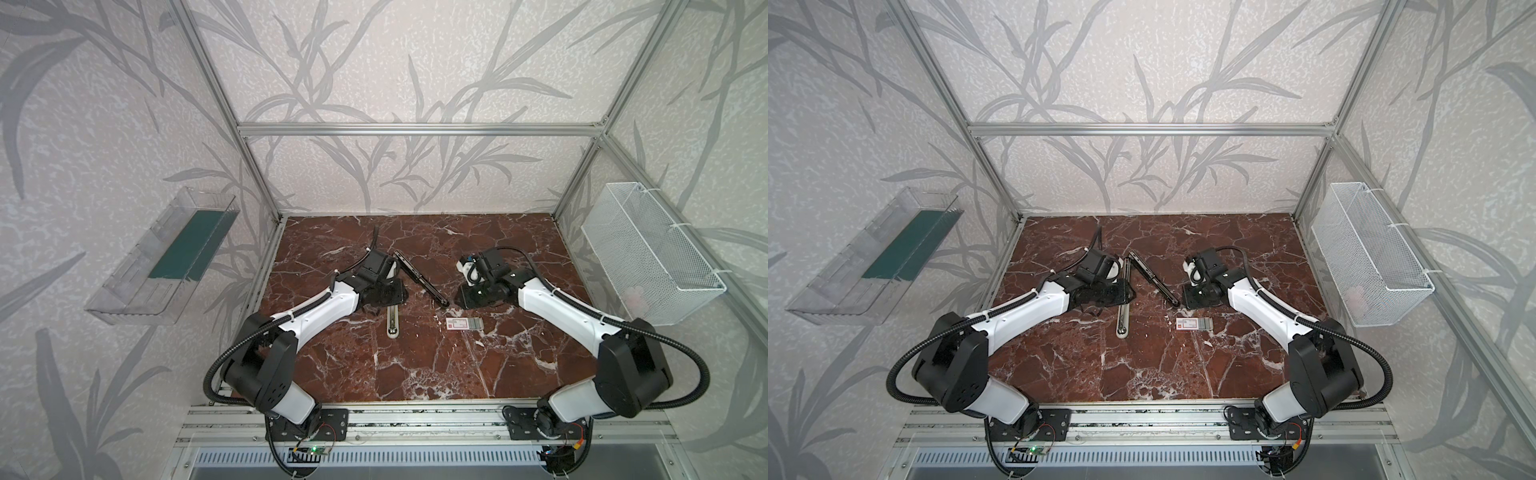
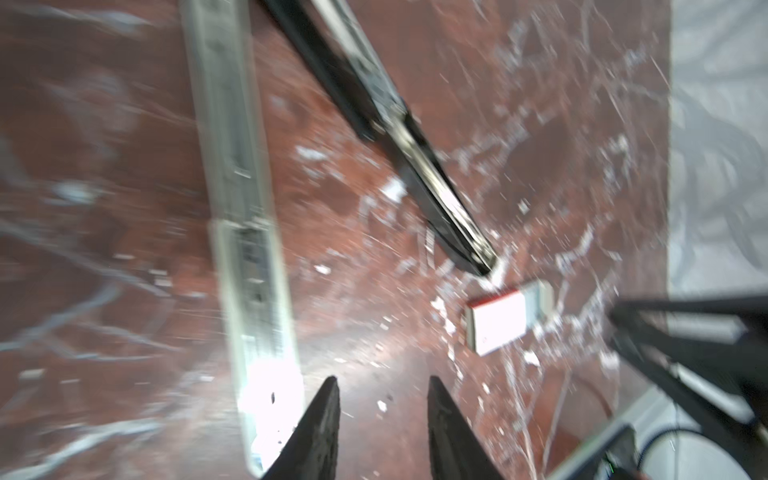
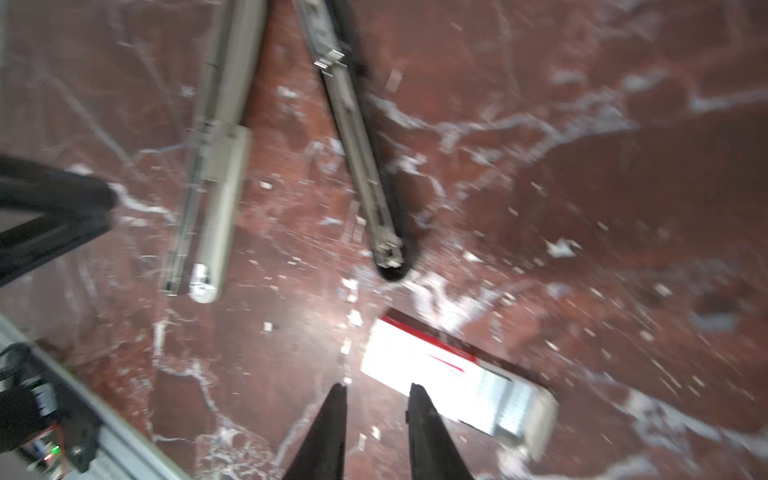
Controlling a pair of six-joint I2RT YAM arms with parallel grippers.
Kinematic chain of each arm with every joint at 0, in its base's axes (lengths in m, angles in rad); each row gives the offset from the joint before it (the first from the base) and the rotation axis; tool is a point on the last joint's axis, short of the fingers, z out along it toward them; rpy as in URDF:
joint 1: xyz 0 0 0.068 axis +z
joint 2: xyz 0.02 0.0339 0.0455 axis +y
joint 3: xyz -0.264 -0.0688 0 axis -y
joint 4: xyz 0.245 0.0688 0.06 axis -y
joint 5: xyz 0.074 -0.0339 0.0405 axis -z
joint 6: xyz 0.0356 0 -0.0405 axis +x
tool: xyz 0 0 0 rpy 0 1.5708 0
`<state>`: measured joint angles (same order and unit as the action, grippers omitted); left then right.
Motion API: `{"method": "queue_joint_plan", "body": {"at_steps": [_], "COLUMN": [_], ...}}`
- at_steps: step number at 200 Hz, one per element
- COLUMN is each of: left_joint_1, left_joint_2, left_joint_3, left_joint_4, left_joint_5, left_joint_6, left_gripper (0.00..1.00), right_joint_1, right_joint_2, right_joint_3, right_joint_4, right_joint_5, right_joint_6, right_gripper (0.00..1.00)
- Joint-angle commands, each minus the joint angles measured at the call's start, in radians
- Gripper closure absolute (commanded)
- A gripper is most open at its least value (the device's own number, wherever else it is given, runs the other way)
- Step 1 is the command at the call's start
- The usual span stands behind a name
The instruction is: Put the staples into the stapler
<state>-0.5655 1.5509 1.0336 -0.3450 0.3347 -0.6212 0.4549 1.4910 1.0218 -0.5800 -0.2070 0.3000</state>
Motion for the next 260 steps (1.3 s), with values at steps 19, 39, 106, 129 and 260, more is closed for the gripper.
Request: {"method": "queue_joint_plan", "body": {"at_steps": [19,39,106,129,260], "left_joint_1": [-0.055,-0.062,-0.066,-0.066,-0.066], "left_joint_2": [0.038,0.038,0.039,0.047,0.038], "left_joint_3": [0.011,0.001,-0.024,-0.022,-0.046], "left_joint_4": [0.045,0.060,0.079,0.081,0.095], "left_joint_5": [0.098,0.095,0.083,0.084,0.066], "left_joint_6": [0.012,0.000,-0.011,-0.011,-0.025], "left_gripper": [0.63,0.63,0.63,0.63,0.63], "right_joint_1": [-0.072,-0.082,-0.087,-0.088,-0.073], "right_joint_2": [0.022,0.050,0.124,0.132,0.123], "right_joint_3": [-0.068,-0.073,-0.069,-0.075,-0.078], "right_joint_4": [-0.106,-0.085,-0.081,-0.077,-0.080], "right_joint_5": [0.116,0.118,0.105,0.107,0.103], "right_joint_6": [0.030,0.025,0.013,0.011,0.021], "right_gripper": [0.82,0.86,0.83,0.79,0.82]}}
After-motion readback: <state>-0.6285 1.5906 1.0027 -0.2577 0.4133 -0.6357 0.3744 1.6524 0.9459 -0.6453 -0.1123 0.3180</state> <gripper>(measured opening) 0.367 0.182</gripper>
